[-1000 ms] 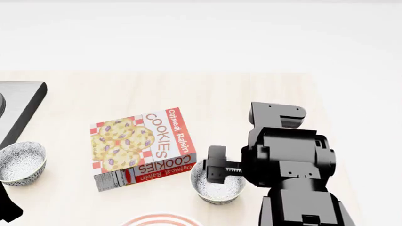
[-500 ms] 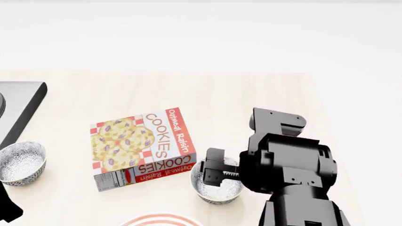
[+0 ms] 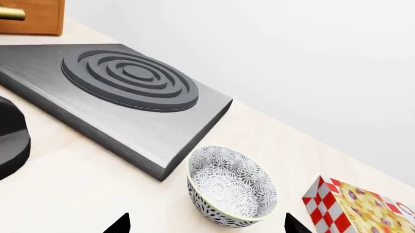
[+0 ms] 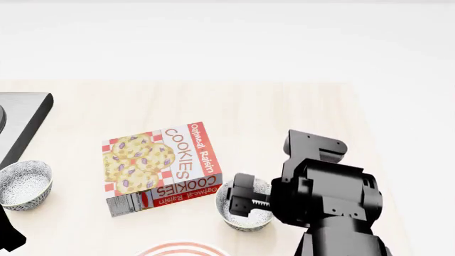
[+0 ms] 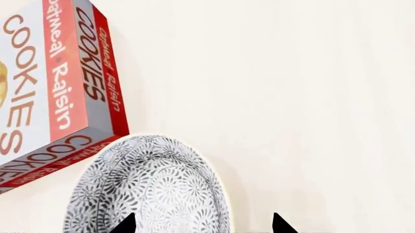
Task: Pick the akita bowl next to the plate and place it on the plate.
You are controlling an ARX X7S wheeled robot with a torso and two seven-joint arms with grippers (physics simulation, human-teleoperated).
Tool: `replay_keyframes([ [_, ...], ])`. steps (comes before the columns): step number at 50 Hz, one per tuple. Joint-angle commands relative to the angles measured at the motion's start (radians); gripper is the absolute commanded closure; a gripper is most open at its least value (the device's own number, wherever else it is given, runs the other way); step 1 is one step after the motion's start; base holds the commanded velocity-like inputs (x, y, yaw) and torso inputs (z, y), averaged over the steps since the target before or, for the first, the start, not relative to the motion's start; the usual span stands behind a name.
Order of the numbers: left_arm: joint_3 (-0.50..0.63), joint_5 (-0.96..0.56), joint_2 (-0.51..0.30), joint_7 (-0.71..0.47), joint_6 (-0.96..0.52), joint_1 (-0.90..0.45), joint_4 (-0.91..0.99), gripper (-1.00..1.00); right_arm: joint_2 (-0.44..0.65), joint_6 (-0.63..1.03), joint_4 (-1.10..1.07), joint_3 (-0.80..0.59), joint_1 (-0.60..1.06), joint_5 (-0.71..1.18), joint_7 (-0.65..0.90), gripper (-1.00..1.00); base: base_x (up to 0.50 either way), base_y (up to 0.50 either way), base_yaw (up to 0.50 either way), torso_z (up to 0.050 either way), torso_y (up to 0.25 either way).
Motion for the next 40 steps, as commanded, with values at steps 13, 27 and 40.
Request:
replay_keyframes([
  [13,0.007,-0.002,-0.004,-0.002,0.008,0.002,-0.002,-1.0,0.0,0.003,0.0,-0.001,-0.01,0.0,-0.006,-1.0,0.0,0.0,0.0,0.0,0.0],
  [27,0.009,-0.005,-0.006,-0.004,0.01,0.002,-0.004,-1.0,-0.002,-0.022,0.0,-0.025,-0.011,-0.011,0.016,1.0,0.0,0.0,0.0,0.0,0.0],
  [40,0.012,-0.008,-0.006,-0.004,0.015,0.002,-0.007,-1.0,0.003,-0.086,0.0,-0.052,-0.004,-0.003,0.025,1.0,0.0,0.0,0.0,0.0,0.0],
])
